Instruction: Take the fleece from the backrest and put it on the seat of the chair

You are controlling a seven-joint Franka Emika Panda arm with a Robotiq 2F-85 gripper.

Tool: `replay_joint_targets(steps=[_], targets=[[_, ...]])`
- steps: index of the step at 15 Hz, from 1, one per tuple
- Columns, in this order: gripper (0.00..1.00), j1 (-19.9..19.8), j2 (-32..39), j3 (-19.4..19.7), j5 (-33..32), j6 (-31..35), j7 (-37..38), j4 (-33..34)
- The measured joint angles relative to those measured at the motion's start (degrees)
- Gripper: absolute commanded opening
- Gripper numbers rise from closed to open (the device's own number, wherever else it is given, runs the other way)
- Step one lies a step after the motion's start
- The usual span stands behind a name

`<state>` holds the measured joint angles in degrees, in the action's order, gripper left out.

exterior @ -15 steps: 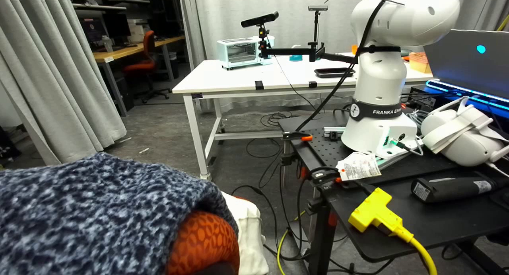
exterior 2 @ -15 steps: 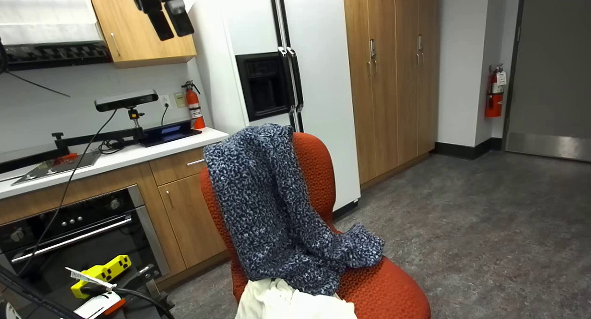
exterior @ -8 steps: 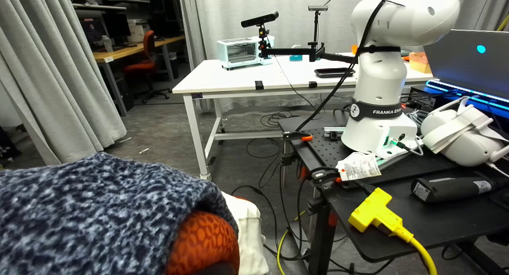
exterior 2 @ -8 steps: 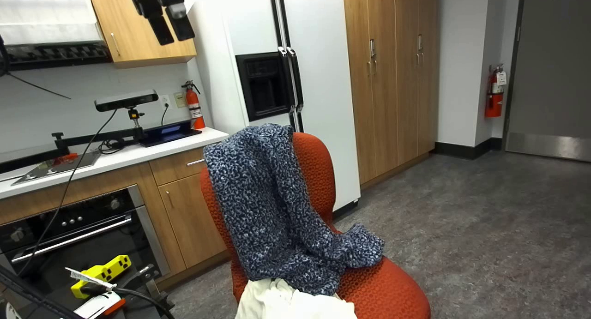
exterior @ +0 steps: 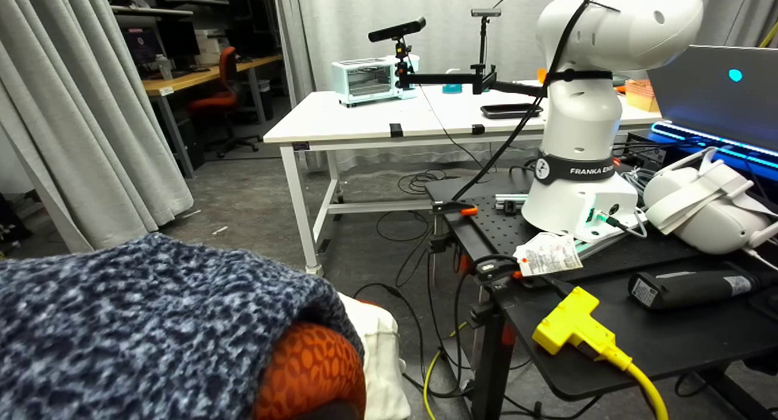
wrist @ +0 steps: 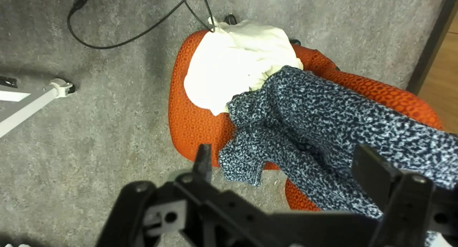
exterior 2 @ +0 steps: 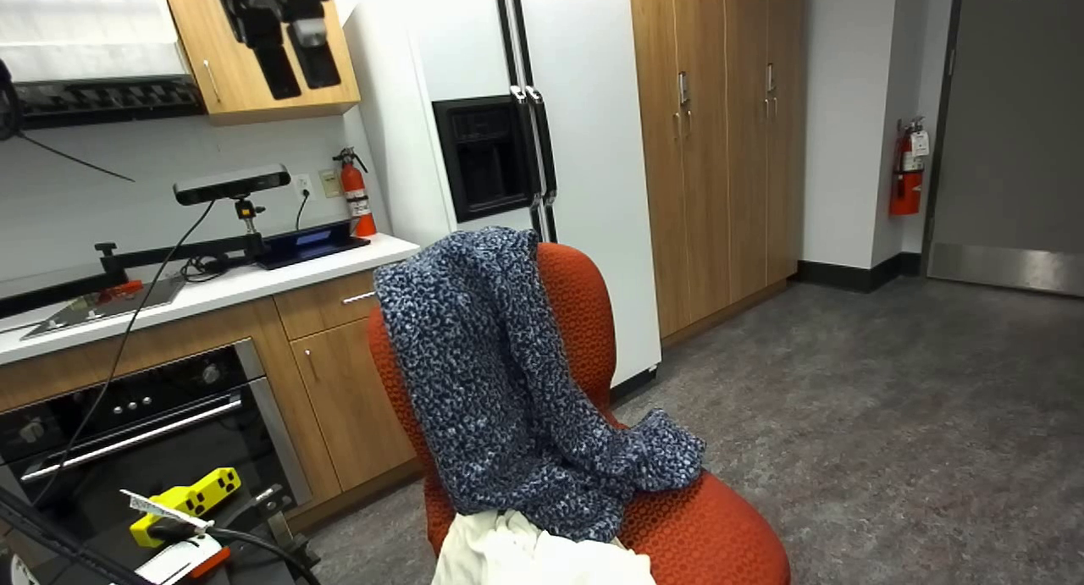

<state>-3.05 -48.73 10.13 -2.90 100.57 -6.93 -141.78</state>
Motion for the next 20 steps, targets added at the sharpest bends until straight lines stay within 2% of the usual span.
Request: replay_joint_targets(steps=[2, 4, 9, 20], targets=[[1.00, 0.0, 4.8, 1.0, -1.8, 5.6, -1.0, -2.0], [1.00, -0.1, 8.1, 1.1, -1.9, 6.7, -1.1, -2.2], [1.00, -0.1, 5.7, 0.7, -1.9, 6.4, -1.0, -1.9], [1.00, -0.1, 5.6, 0.8, -1.9, 6.4, -1.0, -2.0]])
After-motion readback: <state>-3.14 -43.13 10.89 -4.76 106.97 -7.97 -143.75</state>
